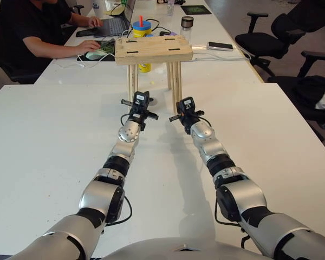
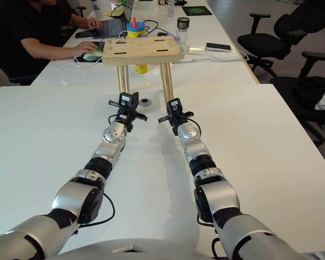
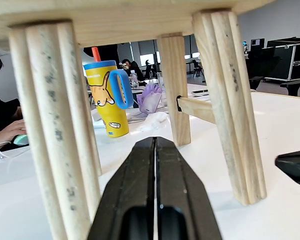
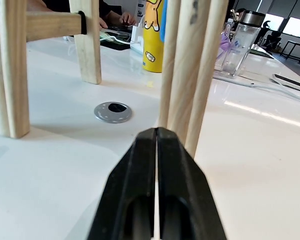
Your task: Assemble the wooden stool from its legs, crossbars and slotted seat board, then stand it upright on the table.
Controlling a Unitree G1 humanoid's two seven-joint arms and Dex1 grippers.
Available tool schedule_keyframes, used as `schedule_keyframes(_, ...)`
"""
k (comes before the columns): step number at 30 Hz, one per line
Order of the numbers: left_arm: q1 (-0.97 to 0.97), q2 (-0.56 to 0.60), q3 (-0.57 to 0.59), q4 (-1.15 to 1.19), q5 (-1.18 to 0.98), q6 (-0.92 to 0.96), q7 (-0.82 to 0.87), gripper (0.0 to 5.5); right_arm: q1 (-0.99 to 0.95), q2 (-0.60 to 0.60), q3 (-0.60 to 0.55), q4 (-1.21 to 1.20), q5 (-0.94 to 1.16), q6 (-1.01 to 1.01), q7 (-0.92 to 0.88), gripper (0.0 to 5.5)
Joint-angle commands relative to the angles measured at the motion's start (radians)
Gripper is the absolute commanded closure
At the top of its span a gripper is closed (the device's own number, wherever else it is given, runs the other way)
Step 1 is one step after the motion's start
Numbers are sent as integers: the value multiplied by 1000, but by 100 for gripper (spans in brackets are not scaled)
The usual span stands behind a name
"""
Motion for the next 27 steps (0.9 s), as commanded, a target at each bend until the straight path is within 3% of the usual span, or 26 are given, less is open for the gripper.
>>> schedule_keyframes(1,-60,4,7,75,7,-12,3,547,-11,29,6,14,8,-12,17,550)
schedule_keyframes(19,-217,57,1,259,75,30,120,547,1,32,19,21,7,-46,24,550)
schedule_keyframes(27,-239,62,-59,296,172,33,186,547,14,44,31,18,4,-50,31,550)
